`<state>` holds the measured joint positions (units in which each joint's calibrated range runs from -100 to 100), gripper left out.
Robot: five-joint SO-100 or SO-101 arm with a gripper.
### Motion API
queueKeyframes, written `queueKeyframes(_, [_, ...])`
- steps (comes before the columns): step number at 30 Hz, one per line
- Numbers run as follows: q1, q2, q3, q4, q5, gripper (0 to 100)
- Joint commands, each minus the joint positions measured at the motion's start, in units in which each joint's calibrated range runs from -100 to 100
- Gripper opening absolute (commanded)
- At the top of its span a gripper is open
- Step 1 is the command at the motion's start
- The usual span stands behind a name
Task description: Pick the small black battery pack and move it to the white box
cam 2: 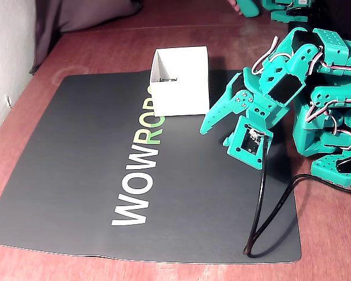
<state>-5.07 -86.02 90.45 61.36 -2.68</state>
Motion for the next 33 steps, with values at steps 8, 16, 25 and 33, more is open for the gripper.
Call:
queueKeyframes(8, [0.6, -5.2, 0.1, 6.8, 0.2, 16])
queueKeyframes(16, [0.6, -7.3, 0.2, 8.7, 0.2, 16])
queueKeyframes(25, [0.6, -12.8, 0.8, 12.7, 0.2, 13])
queueKeyframes(33, [0.4, -12.8, 0.8, 12.7, 0.2, 1])
